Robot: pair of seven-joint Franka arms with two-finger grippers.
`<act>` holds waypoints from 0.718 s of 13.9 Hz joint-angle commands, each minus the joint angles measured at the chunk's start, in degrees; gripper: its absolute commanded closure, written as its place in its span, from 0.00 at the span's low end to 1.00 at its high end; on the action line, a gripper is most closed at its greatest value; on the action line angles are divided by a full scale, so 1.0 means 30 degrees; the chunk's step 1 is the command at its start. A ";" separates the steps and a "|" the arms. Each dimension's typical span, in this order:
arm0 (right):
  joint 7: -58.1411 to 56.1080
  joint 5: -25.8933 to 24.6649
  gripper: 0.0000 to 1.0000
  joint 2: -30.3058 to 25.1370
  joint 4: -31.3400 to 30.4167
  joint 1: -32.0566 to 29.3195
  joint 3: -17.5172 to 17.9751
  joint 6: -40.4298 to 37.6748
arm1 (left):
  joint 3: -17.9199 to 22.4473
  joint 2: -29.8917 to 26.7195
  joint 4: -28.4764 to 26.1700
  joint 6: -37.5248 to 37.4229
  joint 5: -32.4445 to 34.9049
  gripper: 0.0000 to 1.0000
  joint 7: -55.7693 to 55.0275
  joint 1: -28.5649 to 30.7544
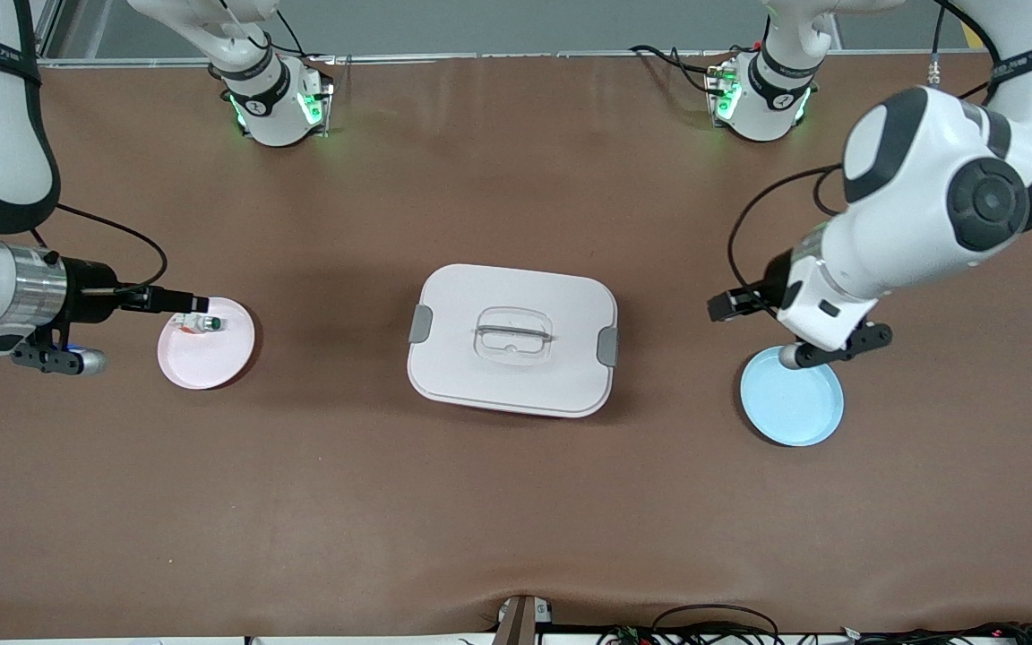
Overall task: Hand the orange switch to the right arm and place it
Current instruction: 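Lift the switch with the left gripper while the right gripper approaches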
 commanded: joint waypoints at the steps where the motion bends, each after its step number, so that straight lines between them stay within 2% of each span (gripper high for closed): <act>1: 0.1473 0.0800 0.00 -0.0174 -0.0201 0.1044 -0.0018 0.1136 | -0.1149 0.0033 0.0955 -0.0409 -0.0241 0.68 -0.3835 -0.0024; 3: 0.1623 0.2227 0.00 -0.0115 -0.0230 0.1223 -0.0018 0.1609 | -0.2201 0.0150 0.1280 -0.0408 -0.0299 0.68 -0.5977 -0.0054; 6: 0.1710 0.3315 0.00 -0.0144 -0.0640 0.1837 0.0011 0.2341 | -0.3463 0.0150 0.1834 -0.0175 -0.1232 0.68 -0.9926 -0.0083; 7: 0.1827 0.4683 0.00 -0.0202 -0.0815 0.2100 -0.0017 0.2517 | -0.3699 0.0122 0.2040 -0.0087 -0.1614 0.68 -1.1537 -0.0112; 8: 0.1857 0.5596 0.00 -0.0406 -0.1252 0.2537 -0.0018 0.3302 | -0.4107 0.0150 0.2304 0.0291 -0.1908 0.68 -1.3265 -0.0112; 10: 0.2526 0.5927 0.00 -0.1166 -0.2276 0.3503 0.0011 0.5233 | -0.4811 0.0151 0.2335 0.1635 -0.2377 0.68 -1.6780 -0.0112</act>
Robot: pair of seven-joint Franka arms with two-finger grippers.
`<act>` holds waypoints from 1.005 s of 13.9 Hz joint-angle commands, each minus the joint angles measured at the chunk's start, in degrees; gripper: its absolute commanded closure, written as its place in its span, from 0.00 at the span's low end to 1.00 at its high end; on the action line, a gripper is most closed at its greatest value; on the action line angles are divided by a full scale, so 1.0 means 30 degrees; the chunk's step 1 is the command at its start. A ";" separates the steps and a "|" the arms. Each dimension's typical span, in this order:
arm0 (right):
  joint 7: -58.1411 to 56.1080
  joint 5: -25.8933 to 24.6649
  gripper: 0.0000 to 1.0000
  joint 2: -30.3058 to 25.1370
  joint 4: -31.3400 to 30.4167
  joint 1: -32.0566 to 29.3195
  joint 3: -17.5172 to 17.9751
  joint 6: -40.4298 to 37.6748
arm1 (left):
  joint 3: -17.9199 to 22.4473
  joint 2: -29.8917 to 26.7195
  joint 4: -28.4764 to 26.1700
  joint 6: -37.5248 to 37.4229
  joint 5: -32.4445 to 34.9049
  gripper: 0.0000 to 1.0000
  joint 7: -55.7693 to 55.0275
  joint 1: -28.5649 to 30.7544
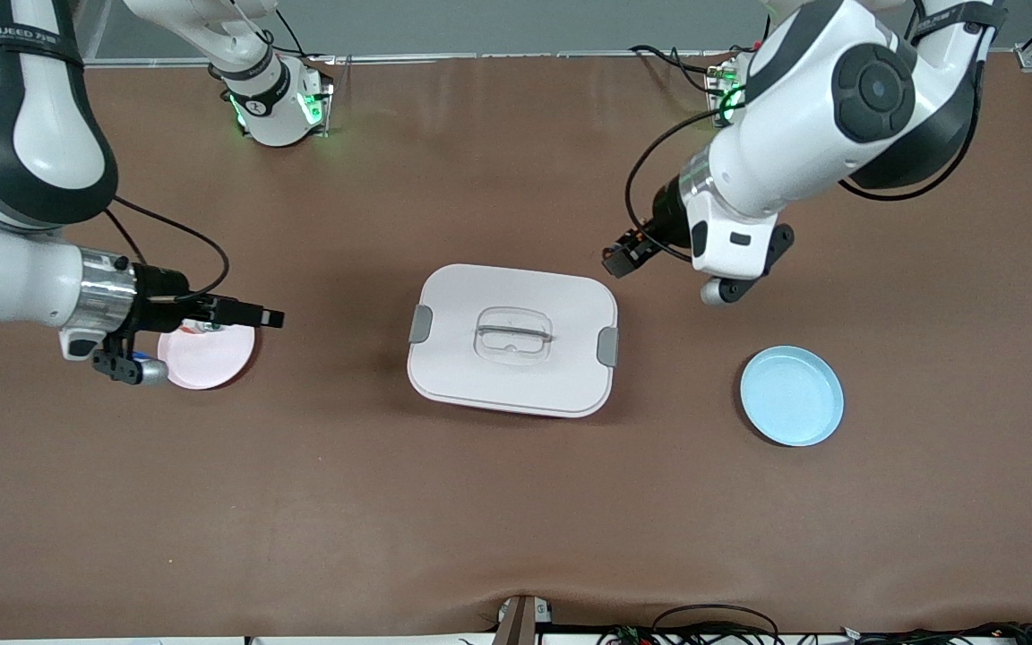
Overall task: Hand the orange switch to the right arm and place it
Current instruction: 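Lift the switch with the left gripper while the right gripper approaches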
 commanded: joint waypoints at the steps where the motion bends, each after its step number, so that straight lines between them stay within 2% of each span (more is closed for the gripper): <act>1: 0.1245 0.1091 0.00 -0.1541 -0.1958 0.1253 -0.0063 0.2423 | -0.0820 0.0142 0.0444 0.1584 -0.0814 0.68 -0.3930 0.0062; 3: 0.1249 0.3252 0.00 -0.2448 -0.3362 0.2014 -0.0063 0.4413 | -0.1348 0.0172 0.0444 0.3310 -0.1603 0.68 -0.6215 0.0062; 6: 0.1249 0.4692 0.00 -0.3621 -0.4277 0.3158 -0.0063 0.5947 | -0.1438 0.0813 0.0444 0.6619 -0.1667 0.68 -1.0084 -0.0932; 9: 0.1395 0.6423 0.00 -0.5756 -0.5592 0.4444 -0.0063 0.7845 | -0.1351 0.1839 0.0415 0.8559 -0.1403 0.68 -1.1586 -0.2016; 13: 0.1425 0.6049 0.00 -0.6204 -0.5013 0.6202 -0.0063 0.8320 | -0.1233 0.3041 0.0444 1.0904 -0.1316 0.68 -1.1706 -0.3071; 14: 0.1454 0.5119 0.00 -0.6116 -0.4749 0.6411 -0.0034 0.8321 | -0.1204 0.3072 0.0444 1.0995 -0.0967 0.68 -1.1707 -0.3218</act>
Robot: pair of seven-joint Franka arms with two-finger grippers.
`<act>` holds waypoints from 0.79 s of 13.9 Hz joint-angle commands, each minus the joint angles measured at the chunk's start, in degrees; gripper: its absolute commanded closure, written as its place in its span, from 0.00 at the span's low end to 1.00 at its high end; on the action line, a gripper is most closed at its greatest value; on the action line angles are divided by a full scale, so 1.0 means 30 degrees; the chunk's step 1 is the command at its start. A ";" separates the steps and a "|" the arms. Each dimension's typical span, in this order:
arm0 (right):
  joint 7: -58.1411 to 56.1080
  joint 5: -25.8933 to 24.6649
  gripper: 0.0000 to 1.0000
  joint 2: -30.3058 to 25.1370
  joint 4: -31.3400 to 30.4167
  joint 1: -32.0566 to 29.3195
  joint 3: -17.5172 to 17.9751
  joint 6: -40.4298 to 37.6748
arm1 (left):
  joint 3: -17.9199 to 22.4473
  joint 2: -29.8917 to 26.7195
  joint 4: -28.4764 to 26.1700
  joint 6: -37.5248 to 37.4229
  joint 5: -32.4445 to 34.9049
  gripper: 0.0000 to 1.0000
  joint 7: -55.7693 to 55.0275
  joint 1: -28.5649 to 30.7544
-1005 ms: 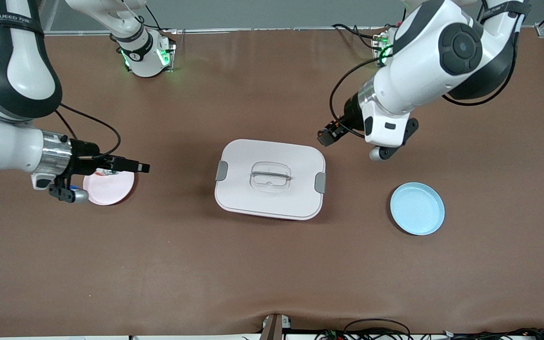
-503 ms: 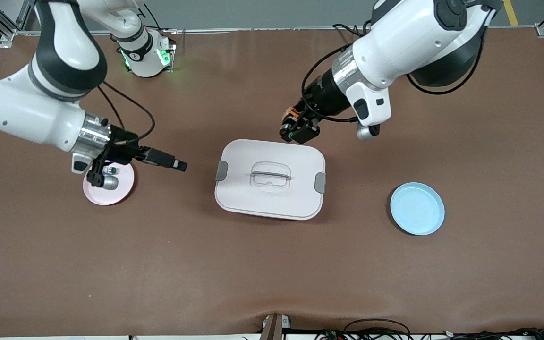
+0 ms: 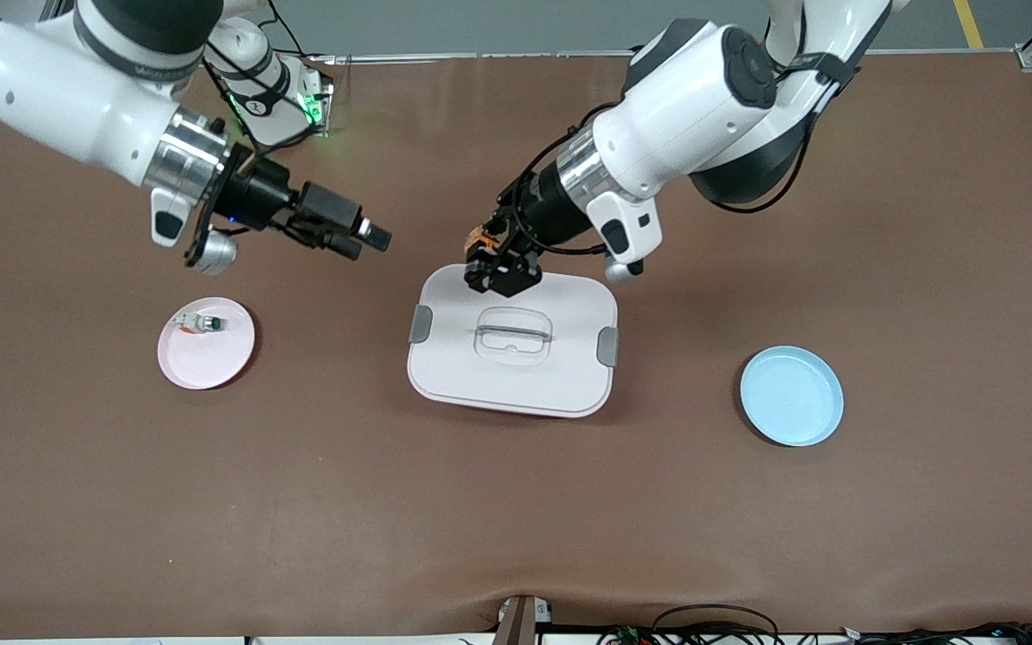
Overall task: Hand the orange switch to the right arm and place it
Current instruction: 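Lift the switch with the left gripper while the right gripper approaches, then bring the right gripper to the switch held by the left gripper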
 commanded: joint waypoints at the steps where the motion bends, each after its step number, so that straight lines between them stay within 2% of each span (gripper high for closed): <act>1: 0.0033 -0.1786 0.00 -0.0115 0.0177 0.0876 -0.0117 0.0300 | 0.0098 0.0238 0.0343 0.0376 0.0688 0.68 -0.0468 -0.0387; 3: 0.0004 -0.2879 0.00 0.0147 0.0618 0.0995 -0.0088 0.0065 | 0.0127 0.0297 0.0343 0.0376 0.0779 0.68 -0.0468 -0.0417; 6: 0.0004 -0.3408 0.00 0.0382 0.1057 0.1258 -0.0087 0.0094 | 0.0127 0.0239 0.0343 0.0376 0.0779 0.68 -0.0468 -0.0417; 11: 0.0033 -0.3527 0.00 0.1435 0.2227 0.1814 -0.0087 0.0124 | 0.0097 0.0092 0.0314 0.0376 0.1042 0.68 -0.0468 -0.0387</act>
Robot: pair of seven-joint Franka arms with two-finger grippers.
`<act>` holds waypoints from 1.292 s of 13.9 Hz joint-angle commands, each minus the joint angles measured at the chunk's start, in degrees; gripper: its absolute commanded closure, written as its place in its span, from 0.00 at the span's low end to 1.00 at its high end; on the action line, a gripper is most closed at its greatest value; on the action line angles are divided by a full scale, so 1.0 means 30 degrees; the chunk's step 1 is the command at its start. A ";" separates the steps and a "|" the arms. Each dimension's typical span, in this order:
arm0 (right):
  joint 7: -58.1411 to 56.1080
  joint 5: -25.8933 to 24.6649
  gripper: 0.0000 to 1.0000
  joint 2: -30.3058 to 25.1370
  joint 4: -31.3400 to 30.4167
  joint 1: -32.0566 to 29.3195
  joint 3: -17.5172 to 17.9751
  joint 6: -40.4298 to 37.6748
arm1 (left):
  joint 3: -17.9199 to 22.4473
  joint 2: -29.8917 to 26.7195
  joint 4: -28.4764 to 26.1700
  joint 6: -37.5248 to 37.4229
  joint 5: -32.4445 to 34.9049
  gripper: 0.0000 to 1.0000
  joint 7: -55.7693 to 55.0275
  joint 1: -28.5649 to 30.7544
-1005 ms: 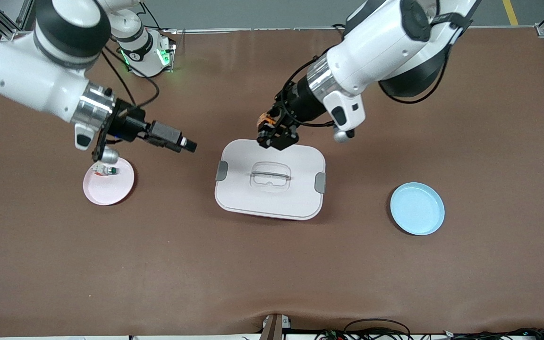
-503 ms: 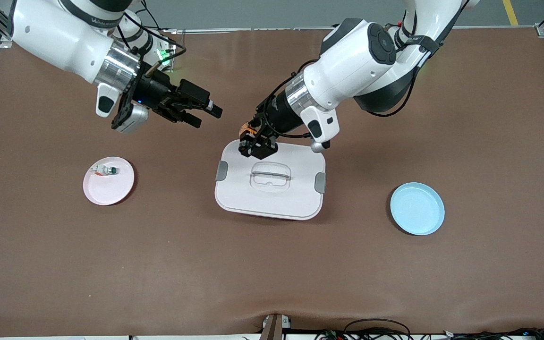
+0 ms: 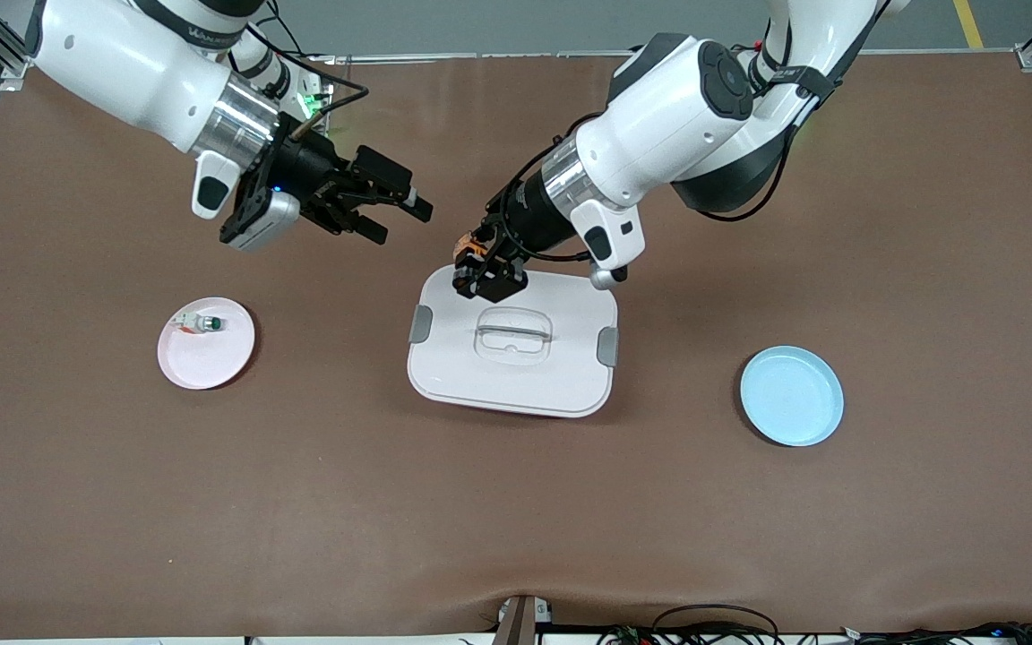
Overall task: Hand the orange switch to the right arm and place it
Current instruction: 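Bring the right gripper to the switch held by the left gripper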
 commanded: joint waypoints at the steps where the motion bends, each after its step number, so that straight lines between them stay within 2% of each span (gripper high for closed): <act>1: 0.0190 -0.0599 0.00 0.0980 0.1162 0.0558 -0.0136 0.0064 | 0.0087 -0.0156 0.0177 0.0120 0.0501 0.68 -0.0468 -0.0160; 18: 0.0484 -0.1011 0.00 0.3031 0.2012 0.1994 -0.0136 0.2262 | 0.0058 -0.0420 0.0060 -0.0085 0.0472 0.68 -0.0526 0.0045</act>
